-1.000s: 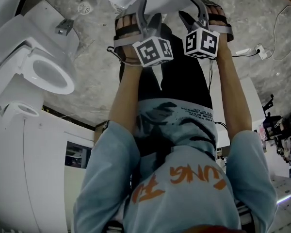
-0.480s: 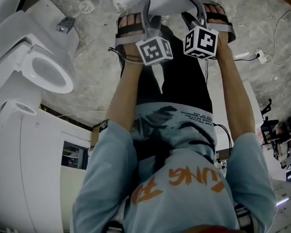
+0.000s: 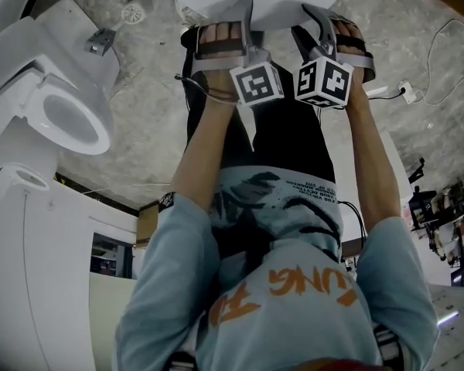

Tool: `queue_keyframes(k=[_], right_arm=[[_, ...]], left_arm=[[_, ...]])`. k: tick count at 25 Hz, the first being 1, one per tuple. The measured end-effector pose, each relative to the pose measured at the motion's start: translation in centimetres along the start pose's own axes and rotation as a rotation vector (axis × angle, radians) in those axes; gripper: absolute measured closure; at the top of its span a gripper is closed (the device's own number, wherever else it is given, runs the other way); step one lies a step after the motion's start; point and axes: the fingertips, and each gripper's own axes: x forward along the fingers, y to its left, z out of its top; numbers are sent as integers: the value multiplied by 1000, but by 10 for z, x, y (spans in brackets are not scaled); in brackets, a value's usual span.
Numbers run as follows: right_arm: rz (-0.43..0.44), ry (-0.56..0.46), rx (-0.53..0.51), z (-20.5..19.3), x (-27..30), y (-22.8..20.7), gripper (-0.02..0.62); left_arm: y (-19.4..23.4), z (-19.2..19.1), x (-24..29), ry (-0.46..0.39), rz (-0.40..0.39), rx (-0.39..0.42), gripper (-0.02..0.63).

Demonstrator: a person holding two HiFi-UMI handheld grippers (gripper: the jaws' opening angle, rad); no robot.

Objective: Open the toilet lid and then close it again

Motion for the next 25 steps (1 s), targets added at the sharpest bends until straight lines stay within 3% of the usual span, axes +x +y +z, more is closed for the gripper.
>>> queue_keyframes(k=[3, 10, 12, 20, 25], right_arm=[[-11, -4, 26, 4, -12, -4, 333], [-41, -17, 79, 15, -38, -15, 333], [-51, -27, 98, 18, -51, -17, 333], [-60, -137, 203, 35, -105, -42, 322], [-108, -186, 100, 46, -140, -63, 314]], left_arm=[[-7, 5, -3, -14, -10, 35, 230], [7, 5, -23, 15, 88, 187, 232], [7, 9, -35, 21, 80, 210, 263], [27, 35, -86, -5, 28, 168, 295], [46, 49, -121, -13, 10, 132, 311]])
